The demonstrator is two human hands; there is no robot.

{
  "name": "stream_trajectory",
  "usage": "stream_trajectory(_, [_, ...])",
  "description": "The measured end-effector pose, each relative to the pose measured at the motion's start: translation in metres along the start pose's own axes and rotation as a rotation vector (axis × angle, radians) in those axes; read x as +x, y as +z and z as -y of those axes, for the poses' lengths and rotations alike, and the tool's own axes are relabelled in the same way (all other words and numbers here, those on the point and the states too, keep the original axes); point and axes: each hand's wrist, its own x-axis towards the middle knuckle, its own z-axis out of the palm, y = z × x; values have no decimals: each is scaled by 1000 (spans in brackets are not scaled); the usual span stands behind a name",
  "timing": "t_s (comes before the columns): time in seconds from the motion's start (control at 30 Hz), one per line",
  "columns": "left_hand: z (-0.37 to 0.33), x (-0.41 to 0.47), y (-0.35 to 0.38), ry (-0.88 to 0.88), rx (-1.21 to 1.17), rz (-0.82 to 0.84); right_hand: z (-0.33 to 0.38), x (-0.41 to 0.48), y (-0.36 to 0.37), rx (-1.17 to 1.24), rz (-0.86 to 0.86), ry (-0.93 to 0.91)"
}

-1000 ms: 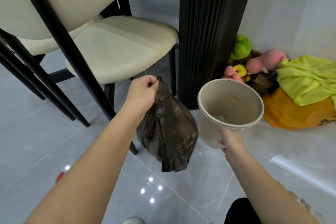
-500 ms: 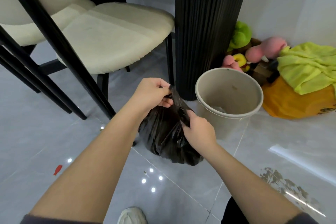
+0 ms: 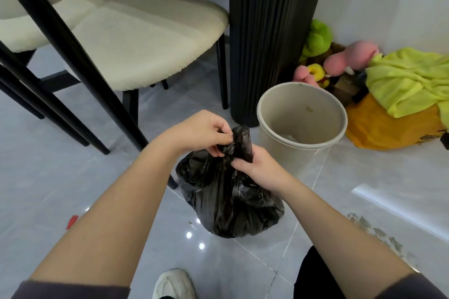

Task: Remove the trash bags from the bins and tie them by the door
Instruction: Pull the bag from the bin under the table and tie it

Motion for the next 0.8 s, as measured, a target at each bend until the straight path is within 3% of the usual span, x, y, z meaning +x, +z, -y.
stream_trajectory(0.23, [21,4,-2,-16,-174,-18,-11,2,5,15,-25,85])
stream_trajectory(0.37, [49,-1,-13,-39,-16,-121,-17,3,4,-18,-33,110])
stream_trajectory(0.5, [83,-8,-12,-99,197,42,-17,6,3,10,-53,81])
stream_trajectory(0.6, [95,2,-1,-69,305,-29,-16,6,4,5,-34,45])
stream_trajectory(0.8, [94,18,21,1,-26,-139,-20,5,1,-33,23,101])
